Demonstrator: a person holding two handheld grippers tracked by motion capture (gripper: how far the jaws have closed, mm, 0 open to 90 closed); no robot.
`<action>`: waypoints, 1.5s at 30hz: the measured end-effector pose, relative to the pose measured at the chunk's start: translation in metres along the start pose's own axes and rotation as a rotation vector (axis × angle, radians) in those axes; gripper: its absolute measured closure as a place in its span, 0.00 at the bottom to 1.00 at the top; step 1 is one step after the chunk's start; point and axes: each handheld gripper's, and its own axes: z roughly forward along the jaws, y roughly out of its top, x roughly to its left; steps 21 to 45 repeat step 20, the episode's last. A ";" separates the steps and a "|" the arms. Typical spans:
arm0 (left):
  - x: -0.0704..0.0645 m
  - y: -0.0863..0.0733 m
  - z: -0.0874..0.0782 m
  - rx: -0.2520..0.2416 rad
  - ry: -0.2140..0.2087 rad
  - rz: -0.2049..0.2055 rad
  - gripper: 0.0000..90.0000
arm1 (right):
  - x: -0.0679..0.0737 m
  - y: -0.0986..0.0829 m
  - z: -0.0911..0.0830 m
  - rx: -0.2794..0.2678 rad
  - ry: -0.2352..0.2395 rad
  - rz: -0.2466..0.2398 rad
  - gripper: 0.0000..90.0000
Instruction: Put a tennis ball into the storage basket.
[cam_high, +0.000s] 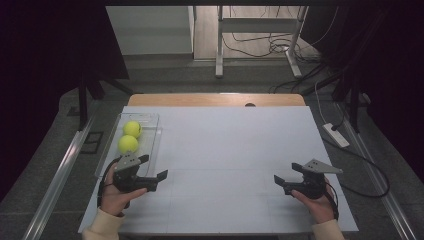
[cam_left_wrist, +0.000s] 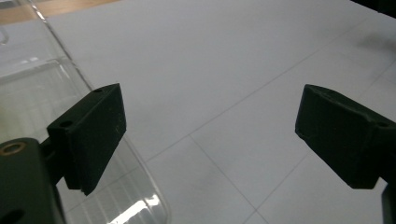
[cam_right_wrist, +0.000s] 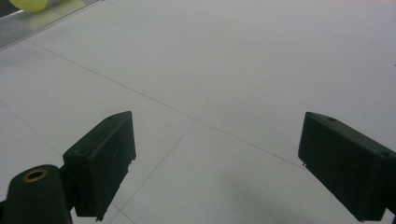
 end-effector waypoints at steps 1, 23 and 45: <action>-0.001 -0.001 0.001 0.008 0.002 0.005 0.11 | 0.000 0.000 0.000 -0.003 0.000 -0.002 0.12; -0.002 -0.001 0.005 0.003 -0.015 0.001 0.11 | 0.001 0.003 -0.005 -0.038 0.008 -0.030 0.12; -0.002 -0.001 0.005 0.003 -0.015 0.001 0.11 | 0.001 0.003 -0.005 -0.038 0.008 -0.030 0.12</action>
